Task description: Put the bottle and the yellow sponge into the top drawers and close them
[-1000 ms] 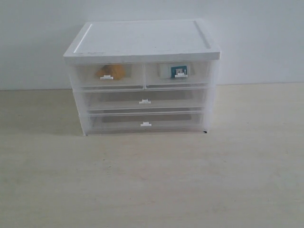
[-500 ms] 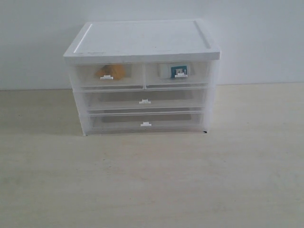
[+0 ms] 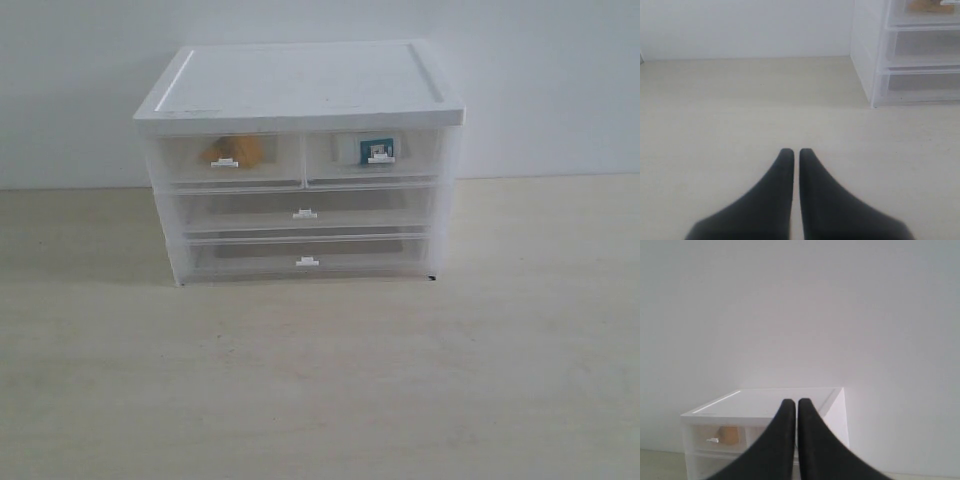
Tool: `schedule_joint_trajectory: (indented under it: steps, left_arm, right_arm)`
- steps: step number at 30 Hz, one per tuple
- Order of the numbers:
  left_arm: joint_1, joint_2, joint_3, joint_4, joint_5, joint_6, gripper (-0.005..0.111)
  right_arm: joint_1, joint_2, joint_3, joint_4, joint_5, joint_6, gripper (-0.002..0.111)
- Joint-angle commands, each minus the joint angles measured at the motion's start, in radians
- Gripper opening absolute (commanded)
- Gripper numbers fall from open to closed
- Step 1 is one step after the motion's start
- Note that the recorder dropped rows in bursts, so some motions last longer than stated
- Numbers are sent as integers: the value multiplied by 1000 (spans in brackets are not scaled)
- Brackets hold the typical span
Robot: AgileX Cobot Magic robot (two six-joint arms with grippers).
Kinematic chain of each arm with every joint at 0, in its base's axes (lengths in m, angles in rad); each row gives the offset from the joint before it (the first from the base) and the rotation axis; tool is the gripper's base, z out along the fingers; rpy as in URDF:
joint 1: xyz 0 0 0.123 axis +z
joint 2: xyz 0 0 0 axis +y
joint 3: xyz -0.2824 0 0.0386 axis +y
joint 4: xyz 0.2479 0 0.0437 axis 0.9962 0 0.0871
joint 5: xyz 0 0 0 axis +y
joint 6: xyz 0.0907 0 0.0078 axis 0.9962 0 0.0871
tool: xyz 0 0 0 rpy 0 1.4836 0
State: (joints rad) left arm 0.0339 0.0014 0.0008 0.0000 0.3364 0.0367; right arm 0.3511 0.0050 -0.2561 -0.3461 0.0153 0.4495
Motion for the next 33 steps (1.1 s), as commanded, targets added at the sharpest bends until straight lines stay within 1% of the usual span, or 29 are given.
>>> schedule_joint_trajectory:
  steps: [1,6,10,16,18,21,22,24,25,27,31,32,33]
  left_arm:
    - [3,-1,-1,0,0,5,4]
    - [3,-1,-1,0,0,5,4]
    - [3,-1,-1,0,0,5,4]
    - [3,-1,-1,0,0,5,4]
    - [3,-1,-1,0,0,5,4]
    - [3,-1,-1,0,0,5,4]
    - [3,-1,-1,0,0,5,4]
    - [3,-1,-1,0,0,5,4]
    - [3,-1,-1,0,0,5,4]
    - [3,-1,-1,0,0,5,4]
    - [3,-1,-1,0,0,5,4]
    - [3,-1,-1,0,0,5,4]
    - [3,-1,-1,0,0,5,4]
  right_arm:
    - [-2,-5,7,-4,17,-26,0]
    - [-2,-5,7,-13,19,-51,0]
    - [-11,-5,7,-16,15,-170,0]
    - [-138,-5,22,2,0,-246,0]
    - [-169,-5,42,50,-15,-295,0]
    - [-219,-5,122,185,-76,-394,0]
    - [-234,-5,162,225,-119,-403,0]
    - [-242,-5,242,252,-171,-395,0]
    - [-242,-5,256,259,-191,-395,0]
    - [-242,-5,256,258,3,-393,0]
    - [-242,-5,256,258,171,-437,0]
    - [-242,-5,256,256,268,-442,0]
    - [-242,-5,256,256,319,-442,0]
